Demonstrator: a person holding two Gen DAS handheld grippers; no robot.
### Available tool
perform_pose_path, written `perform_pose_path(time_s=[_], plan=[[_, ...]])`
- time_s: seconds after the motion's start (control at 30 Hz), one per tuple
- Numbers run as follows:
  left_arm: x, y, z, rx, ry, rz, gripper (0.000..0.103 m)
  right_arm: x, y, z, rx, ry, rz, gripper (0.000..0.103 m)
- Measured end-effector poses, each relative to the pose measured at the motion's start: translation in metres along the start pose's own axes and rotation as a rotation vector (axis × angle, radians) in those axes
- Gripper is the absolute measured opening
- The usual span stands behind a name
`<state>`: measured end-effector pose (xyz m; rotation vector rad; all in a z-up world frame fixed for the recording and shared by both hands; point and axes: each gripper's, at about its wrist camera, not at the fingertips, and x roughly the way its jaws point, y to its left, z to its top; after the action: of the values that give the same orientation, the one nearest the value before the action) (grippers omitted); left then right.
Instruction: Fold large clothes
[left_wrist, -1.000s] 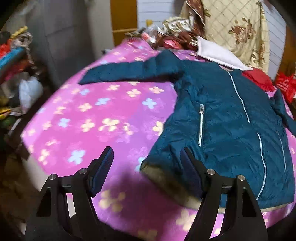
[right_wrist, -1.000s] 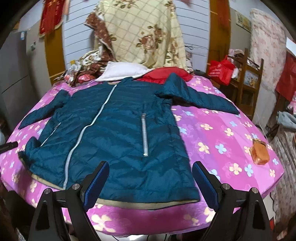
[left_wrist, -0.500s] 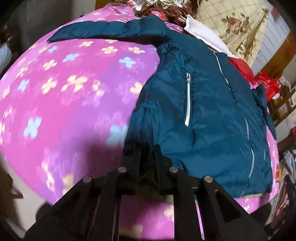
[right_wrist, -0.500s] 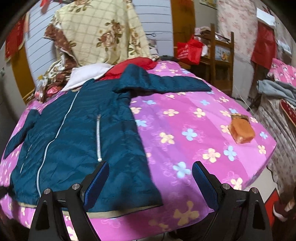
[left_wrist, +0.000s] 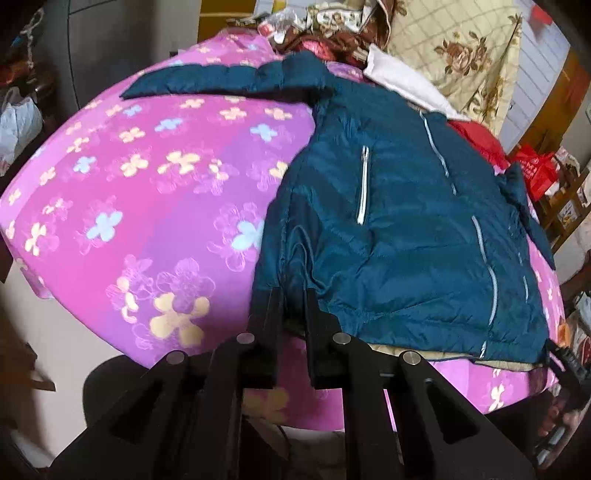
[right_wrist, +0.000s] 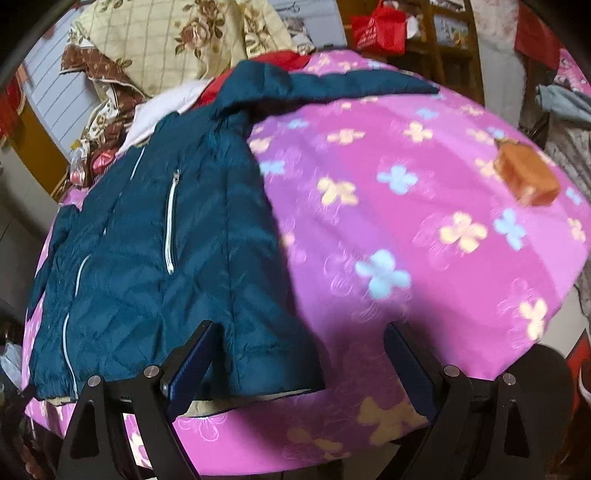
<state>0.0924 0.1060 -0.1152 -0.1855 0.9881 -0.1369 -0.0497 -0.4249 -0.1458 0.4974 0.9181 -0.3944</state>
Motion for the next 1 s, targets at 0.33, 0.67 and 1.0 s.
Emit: perform_pose_path(time_s=[0.33,0.67,1.0], plan=[[-0.011,-0.002,0.024,0.026,-0.110,-0.067,0.057,0.007,0.004,-0.007,-0.014,0.022,0.077,0.089],[0.054,-0.001,0.032,-0.006,-0.001,-0.085,0.059,0.017,0.022,-0.003,-0.118,0.024,0.028,0.089],[0.050,-0.033,0.014,0.083,0.031,0.021,0.012,0.010,0.026,0.001,-0.118,0.061,0.125,0.019]])
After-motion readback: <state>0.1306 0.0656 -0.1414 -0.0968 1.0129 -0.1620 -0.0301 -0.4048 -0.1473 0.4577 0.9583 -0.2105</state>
